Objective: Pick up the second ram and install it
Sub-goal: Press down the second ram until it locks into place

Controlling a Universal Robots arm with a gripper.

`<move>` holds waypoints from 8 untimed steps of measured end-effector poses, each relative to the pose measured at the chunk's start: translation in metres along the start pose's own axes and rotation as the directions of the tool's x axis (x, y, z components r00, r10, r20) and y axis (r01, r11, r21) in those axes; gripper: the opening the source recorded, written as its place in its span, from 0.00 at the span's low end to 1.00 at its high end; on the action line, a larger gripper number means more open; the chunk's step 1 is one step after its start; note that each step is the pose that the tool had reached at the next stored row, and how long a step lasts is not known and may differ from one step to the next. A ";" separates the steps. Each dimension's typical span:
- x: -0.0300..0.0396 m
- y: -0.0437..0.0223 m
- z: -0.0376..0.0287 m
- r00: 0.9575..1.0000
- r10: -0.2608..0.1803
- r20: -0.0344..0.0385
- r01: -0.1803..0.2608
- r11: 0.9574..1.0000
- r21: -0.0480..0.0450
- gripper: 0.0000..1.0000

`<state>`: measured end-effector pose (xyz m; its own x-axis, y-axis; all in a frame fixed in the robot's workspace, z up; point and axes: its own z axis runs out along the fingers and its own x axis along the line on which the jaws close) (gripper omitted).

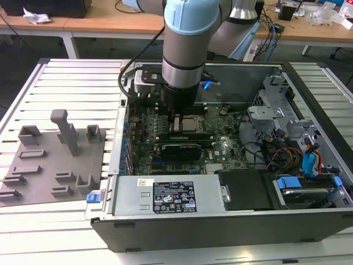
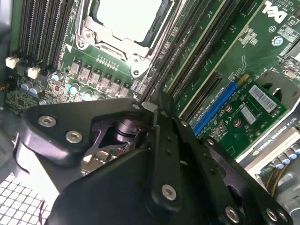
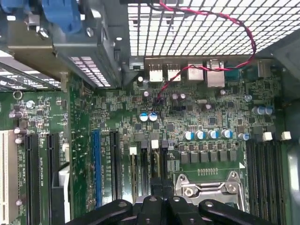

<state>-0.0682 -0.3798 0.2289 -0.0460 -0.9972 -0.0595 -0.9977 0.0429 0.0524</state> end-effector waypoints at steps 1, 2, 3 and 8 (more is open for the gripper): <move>0.0002 -0.0001 0.0025 1.000 0.000 0.000 0.000 1.000 0.000 0.11; 0.0001 -0.0001 0.0030 1.000 0.000 0.000 0.000 1.000 0.000 0.11; 0.0001 -0.0001 0.0031 1.000 0.000 0.000 0.000 1.000 0.000 0.11; -0.0010 -0.0135 -0.0041 1.000 0.000 0.001 0.000 1.000 -0.002 0.11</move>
<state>-0.0544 -0.3797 0.2323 -0.0464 -0.9971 -0.0609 -0.9976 0.0431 0.0546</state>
